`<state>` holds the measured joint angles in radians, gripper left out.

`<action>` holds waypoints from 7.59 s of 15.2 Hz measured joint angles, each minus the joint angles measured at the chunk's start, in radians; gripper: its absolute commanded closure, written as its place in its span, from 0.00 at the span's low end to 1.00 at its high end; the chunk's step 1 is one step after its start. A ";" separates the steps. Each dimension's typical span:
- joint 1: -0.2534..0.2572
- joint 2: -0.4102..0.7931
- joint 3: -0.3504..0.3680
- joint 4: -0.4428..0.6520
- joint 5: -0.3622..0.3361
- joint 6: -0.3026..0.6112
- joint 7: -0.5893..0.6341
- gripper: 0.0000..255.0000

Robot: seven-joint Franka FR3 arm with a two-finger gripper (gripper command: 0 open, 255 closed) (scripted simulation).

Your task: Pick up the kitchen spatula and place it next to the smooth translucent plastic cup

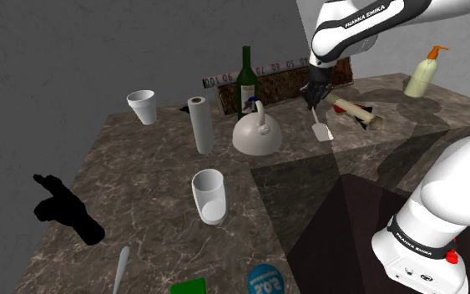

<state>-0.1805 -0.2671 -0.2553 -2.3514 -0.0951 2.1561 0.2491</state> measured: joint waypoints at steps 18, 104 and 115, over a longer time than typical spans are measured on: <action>0.003 -0.058 0.018 0.192 0.000 -0.249 0.003 1.00; 0.260 0.062 1.083 -0.095 0.209 0.150 1.201 1.00; 0.258 0.069 1.086 -0.098 0.203 0.159 1.204 0.00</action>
<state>0.0772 -0.1979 0.8305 -2.4491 0.1081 2.3152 1.4533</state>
